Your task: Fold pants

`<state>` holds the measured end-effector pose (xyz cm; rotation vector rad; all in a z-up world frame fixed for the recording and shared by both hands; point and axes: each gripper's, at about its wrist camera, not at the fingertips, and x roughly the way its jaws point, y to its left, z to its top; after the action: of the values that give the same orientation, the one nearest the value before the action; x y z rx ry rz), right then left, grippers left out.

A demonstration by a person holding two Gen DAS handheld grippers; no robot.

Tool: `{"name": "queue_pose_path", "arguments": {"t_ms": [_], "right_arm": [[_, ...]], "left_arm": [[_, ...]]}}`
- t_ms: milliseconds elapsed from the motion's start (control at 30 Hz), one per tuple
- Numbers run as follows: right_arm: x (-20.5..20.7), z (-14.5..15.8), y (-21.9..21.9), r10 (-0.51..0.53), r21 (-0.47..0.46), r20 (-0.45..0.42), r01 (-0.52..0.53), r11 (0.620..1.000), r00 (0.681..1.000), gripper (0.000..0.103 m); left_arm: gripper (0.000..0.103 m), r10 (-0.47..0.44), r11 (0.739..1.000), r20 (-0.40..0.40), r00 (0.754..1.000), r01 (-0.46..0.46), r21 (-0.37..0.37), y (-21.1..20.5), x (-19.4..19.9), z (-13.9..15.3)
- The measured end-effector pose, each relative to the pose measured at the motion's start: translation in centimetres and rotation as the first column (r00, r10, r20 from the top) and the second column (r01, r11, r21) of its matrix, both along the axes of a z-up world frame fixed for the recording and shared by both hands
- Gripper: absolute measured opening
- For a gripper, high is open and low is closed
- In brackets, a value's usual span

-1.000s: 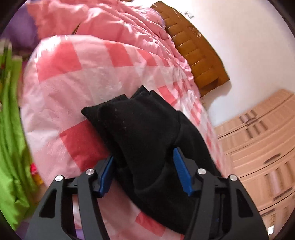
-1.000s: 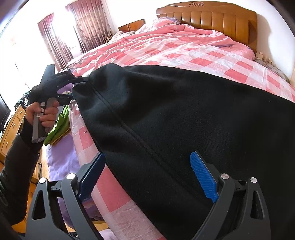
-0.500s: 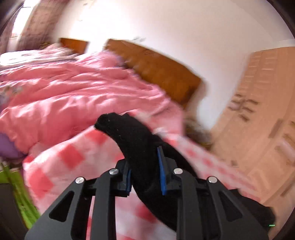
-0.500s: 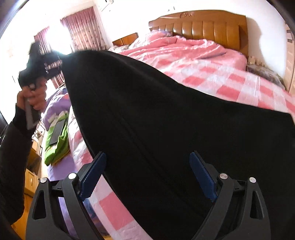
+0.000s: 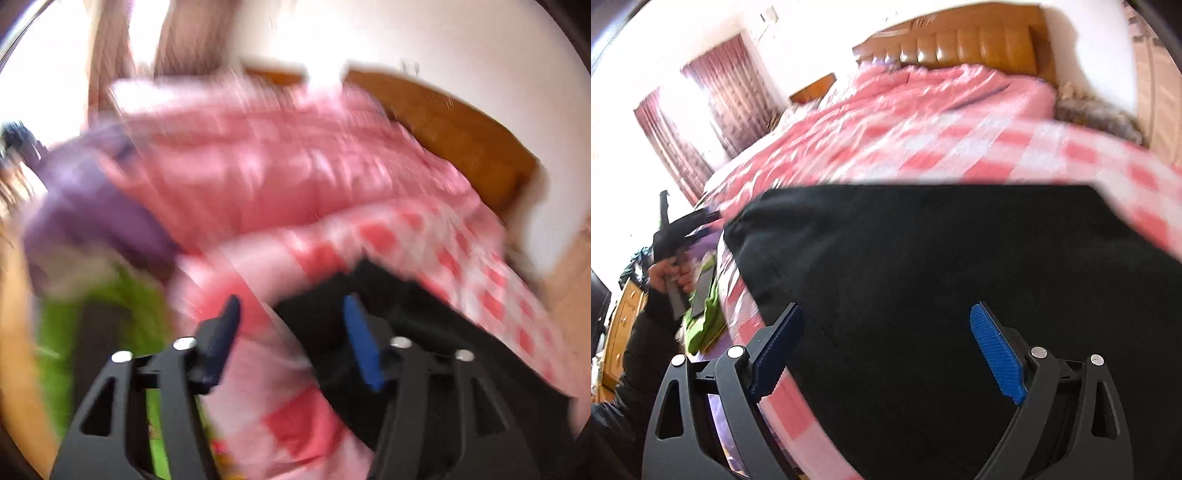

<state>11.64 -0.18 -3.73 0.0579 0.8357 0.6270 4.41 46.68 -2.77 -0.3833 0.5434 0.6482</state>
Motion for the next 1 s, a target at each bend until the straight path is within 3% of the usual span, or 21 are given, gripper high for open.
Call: {"name": "queue_pose_path", "arguments": {"t_ms": [100, 167, 233, 267, 333, 433, 500, 600, 700, 800, 867, 900, 1000], "right_arm": [[1.5, 0.8, -4.5, -0.128, -0.063, 0.052, 0.132, 0.989, 0.99, 0.089], [2.7, 0.7, -8.1, -0.254, -0.086, 0.047, 0.257, 0.963, 0.966, 0.089], [3.5, 0.2, -10.7, -0.319, -0.108, 0.019, 0.319, 0.942, 0.948, 0.089], [3.8, -0.2, -11.7, -0.337, -0.135, 0.012, 0.336, 0.932, 0.941, 0.089], [4.1, -0.9, -13.5, -0.382, -0.213, 0.012, 0.375, 0.902, 0.924, 0.09], [3.5, -1.4, -16.1, -0.405, -0.236, -0.001, 0.393, 0.889, 0.914, 0.092], [2.6, -2.1, -17.6, -0.415, -0.26, 0.003, 0.401, 0.878, 0.91, 0.094], [3.5, -5.0, -19.0, -0.424, -0.342, -0.066, 0.378, 0.86, 0.903, 0.096], [3.2, -5.1, -19.4, -0.411, -0.313, -0.062, 0.373, 0.873, 0.91, 0.097], [2.9, -5.0, -19.4, -0.403, -0.306, -0.057, 0.368, 0.878, 0.914, 0.096], [2.0, -3.4, -19.8, -0.443, -0.303, -0.035, 0.413, 0.859, 0.896, 0.094], [0.8, -1.9, -20.2, -0.441, -0.258, -0.001, 0.426, 0.867, 0.898, 0.096], [-0.9, 0.0, -21.8, -0.469, -0.225, 0.038, 0.465, 0.856, 0.882, 0.096]], "left_arm": [[0.067, -0.211, 0.977, 0.038, 0.977, 0.209, 0.04, -6.2, 0.9, 3.0], [0.071, -0.457, 0.89, -0.001, 0.89, 0.456, 0.021, -13.1, 3.6, 3.2], [0.071, -0.595, 0.804, -0.047, 0.802, 0.595, -0.028, -18.1, 6.1, 2.0], [0.071, -0.628, 0.778, -0.083, 0.774, 0.627, -0.041, -20.1, 7.4, 1.0], [0.071, -0.656, 0.754, -0.161, 0.738, 0.652, -0.084, -22.5, 10.2, -1.5], [0.071, -0.66, 0.751, -0.226, 0.716, 0.628, -0.203, -23.0, 13.0, -5.5], [0.071, -0.648, 0.761, -0.257, 0.717, 0.624, -0.177, -23.1, 13.5, -6.7], [0.076, -0.646, 0.76, -0.275, 0.712, 0.634, -0.144, -23.5, 13.6, -7.3], [0.08, -0.622, 0.776, -0.318, 0.715, 0.618, -0.128, -23.9, 13.9, -7.5], [0.082, -0.604, 0.789, -0.324, 0.728, 0.605, -0.112, -24.3, 13.5, -7.0], [0.078, -0.575, 0.815, -0.296, 0.762, 0.563, -0.135, -24.2, 13.0, -6.3], [0.076, -0.577, 0.816, -0.248, 0.778, 0.555, -0.16, -24.7, 12.1, -5.2], [0.078, -0.65, 0.758, -0.16, 0.743, 0.647, -0.082, -28.7, 9.7, -1.8]]}}
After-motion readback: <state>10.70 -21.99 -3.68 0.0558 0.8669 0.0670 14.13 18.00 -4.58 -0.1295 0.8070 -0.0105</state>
